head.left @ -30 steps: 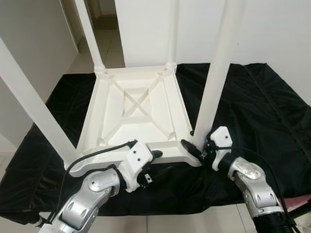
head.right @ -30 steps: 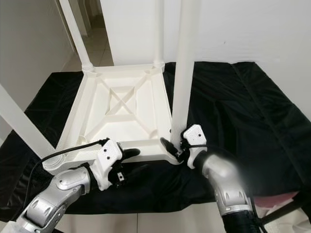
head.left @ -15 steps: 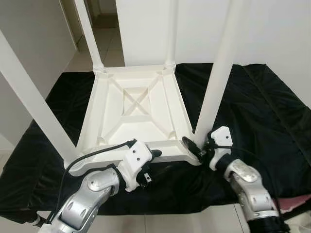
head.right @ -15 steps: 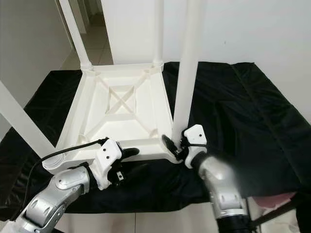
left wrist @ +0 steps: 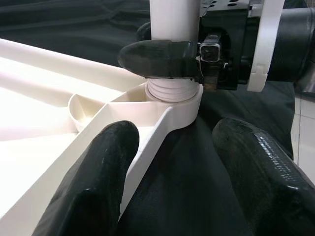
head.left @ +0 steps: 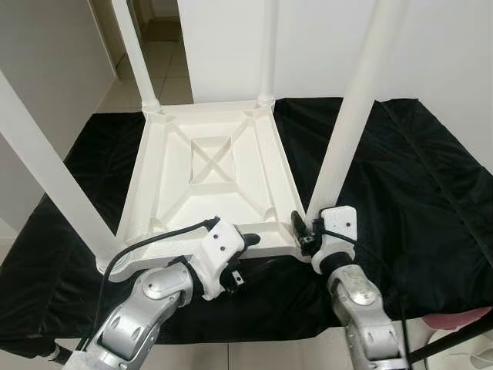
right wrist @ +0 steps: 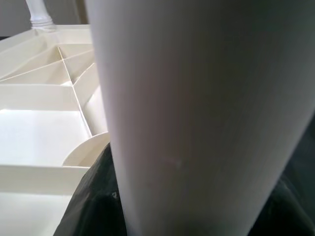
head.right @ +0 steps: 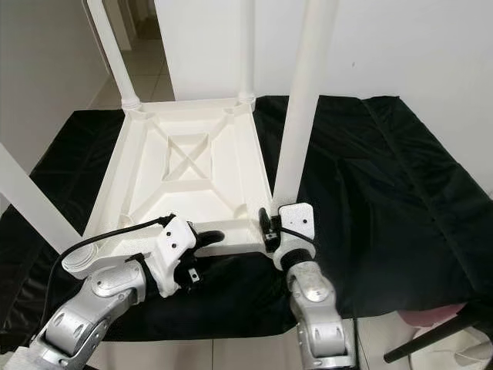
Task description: Building children table
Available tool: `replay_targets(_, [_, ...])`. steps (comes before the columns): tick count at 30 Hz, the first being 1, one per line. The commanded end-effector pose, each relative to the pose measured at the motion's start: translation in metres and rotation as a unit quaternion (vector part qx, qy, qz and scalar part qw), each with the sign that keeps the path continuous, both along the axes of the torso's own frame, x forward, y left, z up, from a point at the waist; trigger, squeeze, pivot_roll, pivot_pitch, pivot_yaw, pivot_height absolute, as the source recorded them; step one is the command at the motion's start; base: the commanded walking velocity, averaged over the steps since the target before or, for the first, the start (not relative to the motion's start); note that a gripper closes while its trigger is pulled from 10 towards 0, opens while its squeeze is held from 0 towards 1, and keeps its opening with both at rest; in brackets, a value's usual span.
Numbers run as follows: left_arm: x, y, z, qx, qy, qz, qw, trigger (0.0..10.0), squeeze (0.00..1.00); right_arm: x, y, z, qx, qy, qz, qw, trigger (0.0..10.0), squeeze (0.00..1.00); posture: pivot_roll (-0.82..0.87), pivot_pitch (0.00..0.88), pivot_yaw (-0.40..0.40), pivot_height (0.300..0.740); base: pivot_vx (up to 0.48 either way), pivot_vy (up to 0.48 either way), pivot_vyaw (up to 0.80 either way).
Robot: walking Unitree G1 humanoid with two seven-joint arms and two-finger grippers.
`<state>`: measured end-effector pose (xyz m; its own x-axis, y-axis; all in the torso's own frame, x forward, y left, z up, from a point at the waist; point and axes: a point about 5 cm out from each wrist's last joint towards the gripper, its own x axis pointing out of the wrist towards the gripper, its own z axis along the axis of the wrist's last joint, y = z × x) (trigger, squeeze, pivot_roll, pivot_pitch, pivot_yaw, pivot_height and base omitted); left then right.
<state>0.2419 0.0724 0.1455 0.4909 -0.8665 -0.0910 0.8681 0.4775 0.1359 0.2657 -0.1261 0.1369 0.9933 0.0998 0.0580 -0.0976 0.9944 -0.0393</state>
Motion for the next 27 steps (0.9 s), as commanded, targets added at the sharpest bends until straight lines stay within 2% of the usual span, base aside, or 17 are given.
replay_targets(1, [0.002,0.003,-0.003,0.008,0.007,0.002,1.000,10.0,0.00,-0.003,0.003,-0.011,0.002,0.033,-0.014,0.999,10.0,0.00,-0.07,0.057,0.061,0.740,0.000,0.000,0.00])
replay_targets(3, [0.002,0.004,-0.003,0.008,0.006,0.002,1.000,10.0,0.00,-0.006,0.015,-0.010,0.037,0.035,-0.018,0.999,10.0,0.00,-0.07,0.057,0.063,0.740,0.000,0.000,0.00])
replay_targets(9, [0.003,0.004,-0.002,0.008,0.006,0.002,1.000,10.0,0.00,-0.007,0.017,-0.007,0.061,0.031,-0.018,0.998,10.0,0.00,-0.07,0.056,0.066,0.740,0.000,0.000,0.00])
replay_targets(10, [0.003,0.003,-0.002,0.009,0.005,0.001,1.000,10.0,0.00,-0.006,0.017,-0.005,0.063,0.026,-0.008,0.998,10.0,1.00,-0.07,0.056,0.066,0.740,0.000,0.000,0.00])
replay_targets(12, [0.004,0.003,-0.001,0.007,0.005,0.001,1.000,10.0,0.00,-0.007,0.018,-0.002,0.069,0.016,0.017,0.997,10.0,1.00,-0.07,0.056,0.066,0.740,0.000,0.000,0.00])
replay_targets(16, [0.005,0.002,-0.001,0.007,0.004,0.000,1.000,10.0,0.00,-0.007,0.017,0.001,0.068,0.011,0.018,0.997,10.0,1.00,-0.07,0.056,0.066,0.740,0.000,0.000,0.00])
replay_targets(24, [0.001,0.004,-0.001,0.011,0.001,-0.004,1.000,10.0,0.00,-0.006,0.005,0.003,0.054,0.003,0.045,0.998,10.0,1.00,-0.06,0.037,0.046,0.740,0.000,0.000,0.00])
replay_targets(25, [0.001,0.005,-0.002,0.013,0.001,-0.004,1.000,10.0,0.00,-0.006,0.004,0.003,0.051,0.002,0.052,0.997,10.0,0.84,-0.06,0.031,0.044,0.740,0.000,0.000,0.00])
replay_targets(26, [0.000,0.007,-0.004,0.016,0.002,-0.004,1.000,10.0,0.00,-0.005,0.003,0.003,0.045,0.000,0.062,0.997,10.0,0.09,-0.06,0.019,0.040,0.740,0.000,0.000,0.00])
replay_targets(27, [0.000,0.007,-0.004,0.016,0.002,-0.004,1.000,10.0,0.00,-0.005,0.003,0.003,0.045,0.000,0.062,0.997,10.0,0.09,-0.06,0.019,0.040,0.740,0.000,0.000,0.00])
